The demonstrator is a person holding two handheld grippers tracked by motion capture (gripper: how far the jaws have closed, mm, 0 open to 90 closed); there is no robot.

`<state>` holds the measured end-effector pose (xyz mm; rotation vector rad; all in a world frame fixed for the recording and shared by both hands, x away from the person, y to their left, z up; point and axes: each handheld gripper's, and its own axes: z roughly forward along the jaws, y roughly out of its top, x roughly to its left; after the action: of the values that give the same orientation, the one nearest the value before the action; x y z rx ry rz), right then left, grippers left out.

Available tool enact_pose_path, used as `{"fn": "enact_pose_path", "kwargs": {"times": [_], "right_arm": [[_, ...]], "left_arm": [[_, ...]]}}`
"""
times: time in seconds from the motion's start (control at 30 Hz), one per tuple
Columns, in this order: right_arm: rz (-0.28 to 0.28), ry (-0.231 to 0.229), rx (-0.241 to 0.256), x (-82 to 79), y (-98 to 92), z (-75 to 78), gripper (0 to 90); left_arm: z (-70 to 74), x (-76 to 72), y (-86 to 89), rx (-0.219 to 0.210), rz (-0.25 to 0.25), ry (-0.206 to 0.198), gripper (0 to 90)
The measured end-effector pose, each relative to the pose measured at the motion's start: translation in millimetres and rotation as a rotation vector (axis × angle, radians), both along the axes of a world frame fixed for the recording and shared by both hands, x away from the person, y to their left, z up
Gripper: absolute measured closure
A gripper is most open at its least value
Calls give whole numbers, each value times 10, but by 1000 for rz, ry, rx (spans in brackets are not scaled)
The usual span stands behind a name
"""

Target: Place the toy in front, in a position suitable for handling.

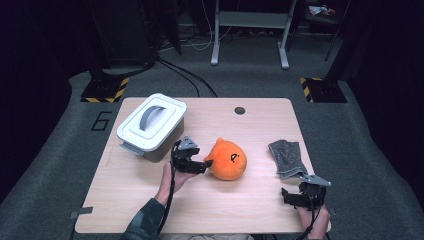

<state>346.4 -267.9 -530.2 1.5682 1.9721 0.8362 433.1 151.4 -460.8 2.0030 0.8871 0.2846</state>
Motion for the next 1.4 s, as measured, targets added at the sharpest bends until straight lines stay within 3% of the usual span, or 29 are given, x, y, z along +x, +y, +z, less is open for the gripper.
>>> {"fn": "enact_pose_path", "kwargs": {"times": [0.3, 0.43, 0.57, 0.7, 0.87, 1.23, 1.3, 1.4], "right_arm": [[0, 0, 0, 0, 0, 0, 0], [0, 0, 0, 0, 0, 0, 0], [0, 0, 0, 0, 0, 0, 0], [0, 0, 0, 0, 0, 0, 0], [0, 1, 0, 0, 0, 1, 0], [12, -2, 13, -10, -23, 26, 56], [16, -12, 59, -41, -47, 81, 62], [30, -52, 57, -64, -49, 223, 71]], "left_arm": [[-117, 18, -70, 54, -61, 33, 340], [-141, 2, -97, 54, -73, 42, 376], [-153, -4, -124, 61, -90, 36, 477], [-169, -33, -140, 65, -87, 37, 560], [-210, -75, -165, 52, -55, 48, 724], [-235, -146, -193, 44, -17, 31, 745], [-241, -171, -199, 46, -1, 22, 769], [-240, -180, -198, 47, 4, 15, 796]]}}
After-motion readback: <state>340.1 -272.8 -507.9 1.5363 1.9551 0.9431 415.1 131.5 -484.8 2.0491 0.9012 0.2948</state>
